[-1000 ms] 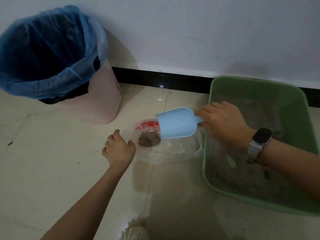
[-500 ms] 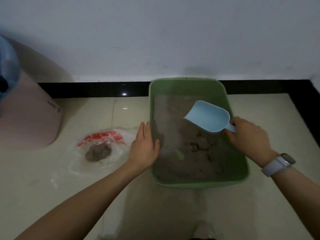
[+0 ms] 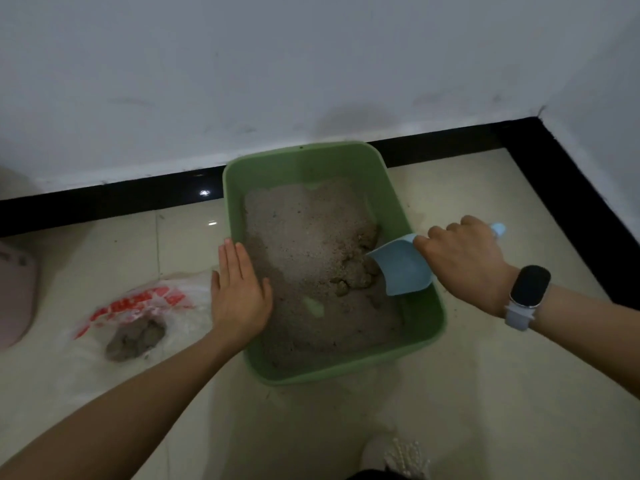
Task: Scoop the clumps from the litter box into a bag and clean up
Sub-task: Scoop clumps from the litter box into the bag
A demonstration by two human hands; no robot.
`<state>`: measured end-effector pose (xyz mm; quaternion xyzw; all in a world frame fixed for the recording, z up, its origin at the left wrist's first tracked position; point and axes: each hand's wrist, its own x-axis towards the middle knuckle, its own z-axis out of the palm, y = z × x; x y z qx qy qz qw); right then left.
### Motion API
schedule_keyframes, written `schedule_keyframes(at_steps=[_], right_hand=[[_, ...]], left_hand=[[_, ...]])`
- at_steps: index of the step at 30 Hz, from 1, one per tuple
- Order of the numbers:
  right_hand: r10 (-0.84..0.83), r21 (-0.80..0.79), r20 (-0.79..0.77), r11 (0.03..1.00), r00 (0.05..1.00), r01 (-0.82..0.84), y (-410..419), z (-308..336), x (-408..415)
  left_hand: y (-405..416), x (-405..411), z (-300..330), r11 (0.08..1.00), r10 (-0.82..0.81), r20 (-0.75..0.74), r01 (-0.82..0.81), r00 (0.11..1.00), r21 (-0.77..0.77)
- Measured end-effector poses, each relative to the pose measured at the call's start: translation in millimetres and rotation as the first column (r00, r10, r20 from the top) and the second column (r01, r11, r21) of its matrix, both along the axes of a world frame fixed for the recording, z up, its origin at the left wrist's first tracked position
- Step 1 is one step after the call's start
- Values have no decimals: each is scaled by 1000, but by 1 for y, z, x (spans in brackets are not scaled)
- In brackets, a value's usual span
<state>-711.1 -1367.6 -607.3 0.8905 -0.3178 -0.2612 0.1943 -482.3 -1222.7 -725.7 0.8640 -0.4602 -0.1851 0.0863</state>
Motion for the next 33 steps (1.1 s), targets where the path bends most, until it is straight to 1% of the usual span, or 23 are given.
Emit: schedule_keyframes(at_steps=[4, 9, 11, 14, 18, 23, 26, 31, 33], right_hand=[[-63, 92, 48, 994, 997, 59, 1, -7, 3], [-56, 98, 86, 994, 995, 48, 7, -15, -5], [-81, 137, 107, 988, 991, 66, 12, -23, -7], [-213, 210, 195, 963, 957, 172, 17, -38, -8], [-408, 290, 284, 899, 868, 328, 23, -54, -8], [-491, 425, 337, 841, 803, 336, 41, -73, 9], [-463, 454, 385, 848, 798, 273, 48, -86, 21], [-320, 344, 428, 922, 845, 175, 25, -83, 6], [-196, 264, 494, 962, 847, 69, 17, -80, -2]], left_hand=[[9, 5, -9, 998, -40, 12, 40, 999, -54], [10, 6, -14, 995, -55, 27, 58, 998, -87], [10, 7, -15, 993, -61, 36, 64, 997, -99], [11, 6, -15, 993, -60, 34, 63, 998, -98], [11, 7, -17, 993, -45, 35, 49, 998, -106], [11, 7, -20, 991, -33, 19, 35, 999, -130], [11, 7, -20, 988, -14, 23, 18, 1000, -152], [12, 9, -23, 989, -9, 43, 15, 999, -148], [12, 9, -24, 989, -7, 42, 13, 999, -148]])
